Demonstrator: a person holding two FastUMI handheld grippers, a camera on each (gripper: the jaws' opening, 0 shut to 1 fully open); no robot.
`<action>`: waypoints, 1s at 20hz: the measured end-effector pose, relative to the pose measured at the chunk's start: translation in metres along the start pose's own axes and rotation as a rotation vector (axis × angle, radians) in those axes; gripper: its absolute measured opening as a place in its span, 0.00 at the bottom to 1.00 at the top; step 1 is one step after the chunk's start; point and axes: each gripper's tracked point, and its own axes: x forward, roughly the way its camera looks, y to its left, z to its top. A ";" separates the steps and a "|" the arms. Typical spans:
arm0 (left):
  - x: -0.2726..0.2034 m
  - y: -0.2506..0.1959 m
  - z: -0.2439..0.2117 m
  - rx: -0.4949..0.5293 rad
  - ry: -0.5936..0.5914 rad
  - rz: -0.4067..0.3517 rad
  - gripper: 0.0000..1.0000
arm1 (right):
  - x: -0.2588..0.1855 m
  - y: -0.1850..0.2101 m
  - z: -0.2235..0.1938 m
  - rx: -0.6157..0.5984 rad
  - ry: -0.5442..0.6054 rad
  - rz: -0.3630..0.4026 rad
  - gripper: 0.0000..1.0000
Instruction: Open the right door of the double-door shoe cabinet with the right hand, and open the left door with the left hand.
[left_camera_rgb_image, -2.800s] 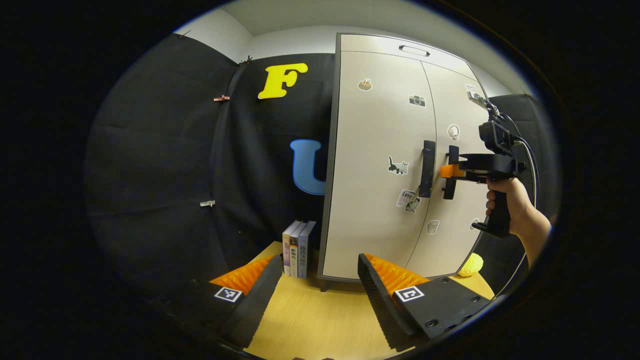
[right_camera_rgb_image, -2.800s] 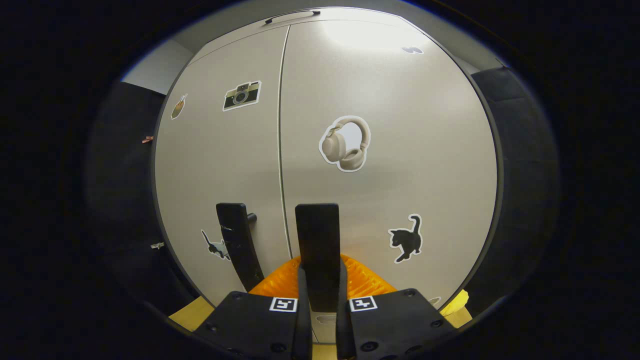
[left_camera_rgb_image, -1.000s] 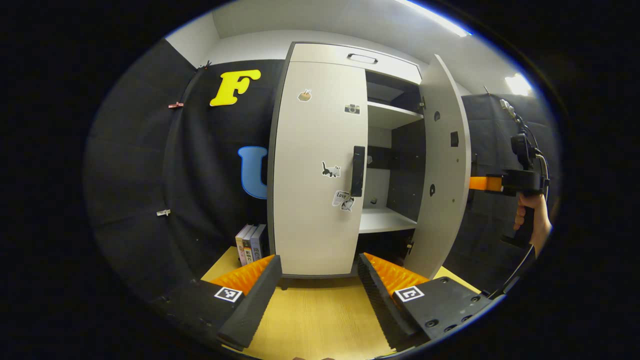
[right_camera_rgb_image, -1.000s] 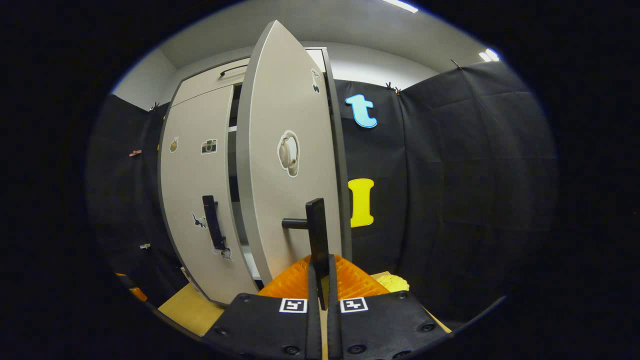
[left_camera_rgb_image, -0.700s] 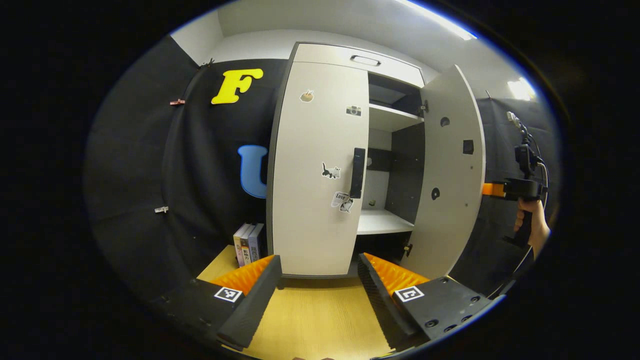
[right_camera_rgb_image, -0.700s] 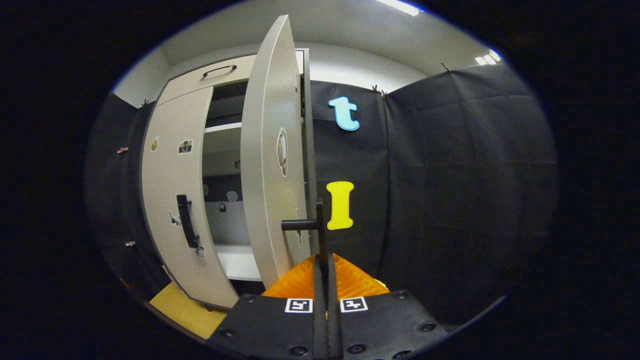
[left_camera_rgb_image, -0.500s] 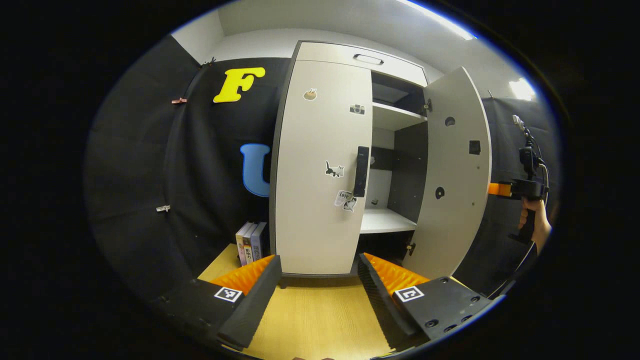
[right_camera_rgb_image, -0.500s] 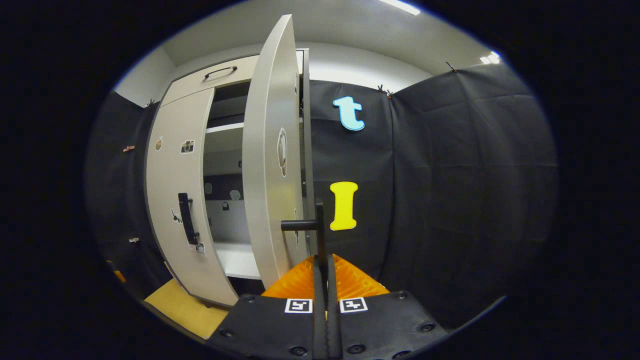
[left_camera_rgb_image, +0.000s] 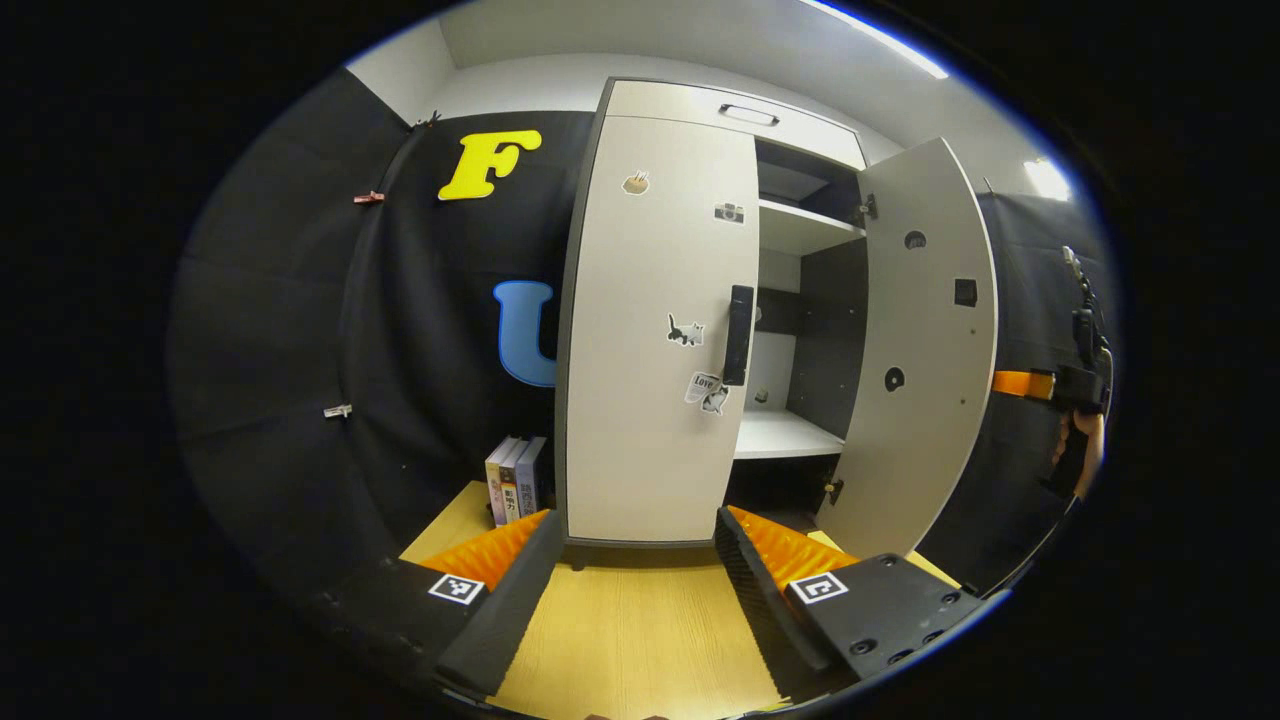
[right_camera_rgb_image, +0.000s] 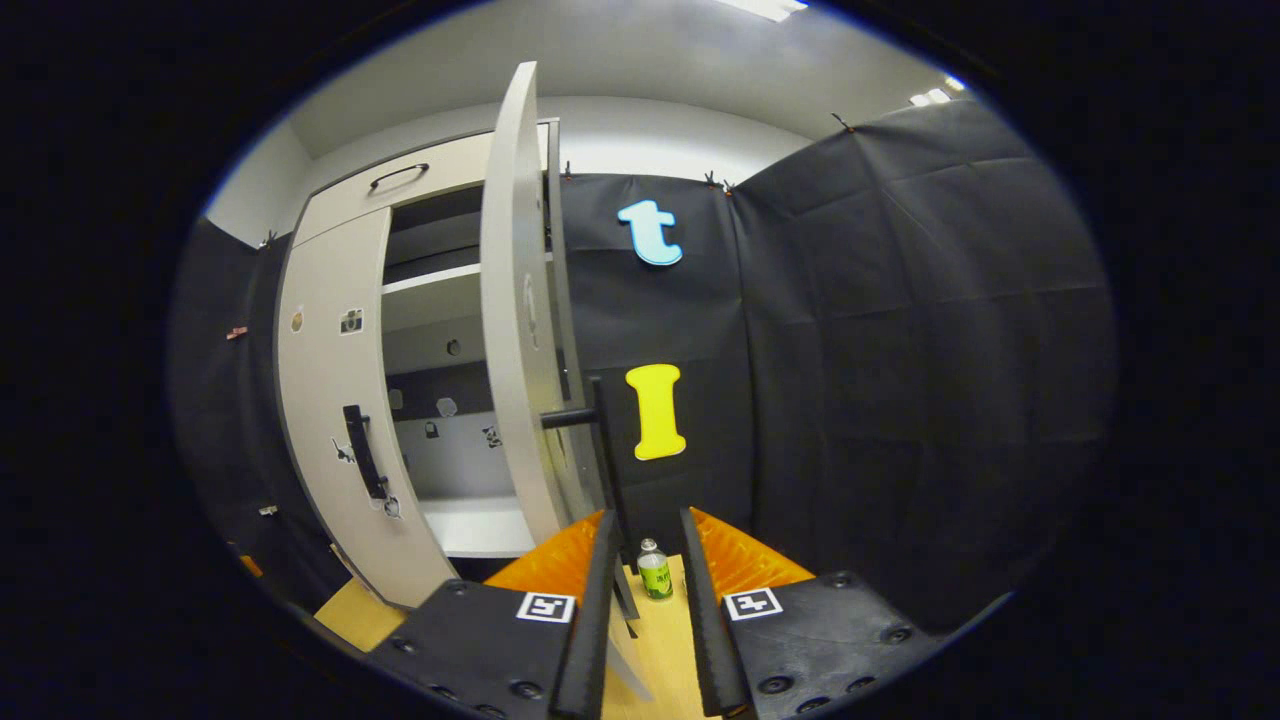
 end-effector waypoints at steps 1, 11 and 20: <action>0.001 -0.001 -0.002 -0.002 0.004 -0.004 0.95 | -0.005 -0.004 0.000 -0.004 0.005 -0.019 0.42; 0.022 -0.017 0.013 0.014 -0.020 -0.051 0.95 | -0.033 0.000 -0.010 -0.115 0.007 -0.021 0.97; 0.074 -0.033 0.069 0.011 -0.099 -0.100 0.95 | -0.047 0.032 -0.040 -0.069 0.115 0.056 0.98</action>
